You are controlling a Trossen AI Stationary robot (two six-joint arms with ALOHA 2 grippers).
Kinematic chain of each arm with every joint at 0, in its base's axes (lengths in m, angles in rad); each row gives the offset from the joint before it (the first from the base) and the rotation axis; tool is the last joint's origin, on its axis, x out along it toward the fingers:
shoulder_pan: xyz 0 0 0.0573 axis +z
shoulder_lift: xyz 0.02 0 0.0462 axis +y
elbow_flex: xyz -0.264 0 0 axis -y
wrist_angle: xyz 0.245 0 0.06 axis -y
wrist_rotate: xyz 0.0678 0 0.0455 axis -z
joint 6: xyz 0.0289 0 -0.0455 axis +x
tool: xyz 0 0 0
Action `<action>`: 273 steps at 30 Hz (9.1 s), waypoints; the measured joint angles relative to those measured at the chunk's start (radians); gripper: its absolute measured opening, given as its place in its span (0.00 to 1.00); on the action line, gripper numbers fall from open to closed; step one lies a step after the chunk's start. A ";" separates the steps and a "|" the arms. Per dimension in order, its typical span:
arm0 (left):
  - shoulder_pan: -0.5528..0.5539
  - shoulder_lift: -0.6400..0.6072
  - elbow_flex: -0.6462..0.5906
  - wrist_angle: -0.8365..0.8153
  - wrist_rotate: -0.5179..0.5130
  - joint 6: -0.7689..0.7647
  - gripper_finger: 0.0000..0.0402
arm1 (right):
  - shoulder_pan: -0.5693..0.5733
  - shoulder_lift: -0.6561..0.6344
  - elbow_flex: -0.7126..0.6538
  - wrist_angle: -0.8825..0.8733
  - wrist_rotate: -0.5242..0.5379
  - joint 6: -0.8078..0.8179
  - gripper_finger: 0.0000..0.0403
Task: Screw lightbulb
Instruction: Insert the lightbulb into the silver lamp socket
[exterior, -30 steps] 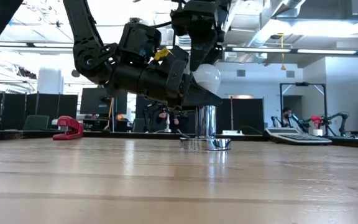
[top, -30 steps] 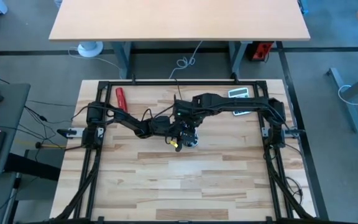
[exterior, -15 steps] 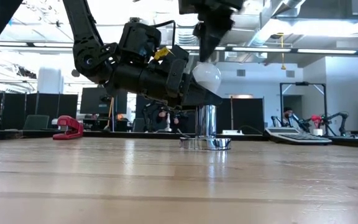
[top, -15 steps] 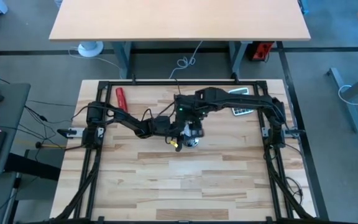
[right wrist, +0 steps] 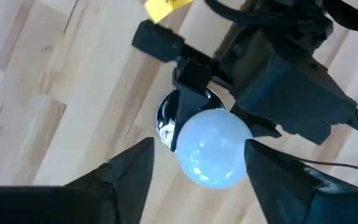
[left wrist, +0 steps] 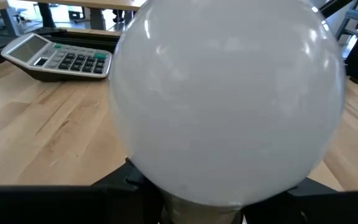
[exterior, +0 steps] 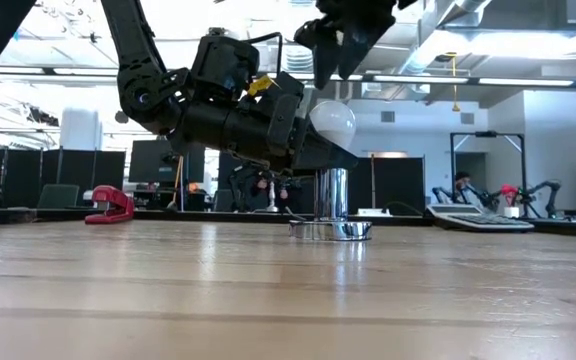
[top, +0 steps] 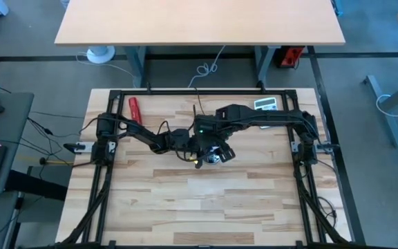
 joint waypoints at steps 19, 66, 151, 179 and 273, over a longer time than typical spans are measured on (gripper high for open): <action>-0.002 0.000 0.000 -0.006 -0.001 0.000 0.39 | -0.056 0.098 -0.001 -0.028 -0.003 0.108 0.93; -0.006 -0.001 0.000 -0.013 -0.026 -0.043 0.39 | 0.025 0.085 -0.091 0.052 0.156 1.330 0.68; -0.008 -0.003 0.001 -0.035 -0.029 0.024 0.39 | -0.083 0.080 0.067 -0.037 -0.043 0.114 0.73; -0.008 -0.003 0.001 -0.041 -0.029 0.027 0.39 | -0.048 0.143 0.069 -0.082 -0.032 0.787 0.72; -0.005 -0.004 0.002 -0.051 -0.034 0.043 0.39 | -0.039 0.132 0.216 -0.215 0.070 0.295 0.73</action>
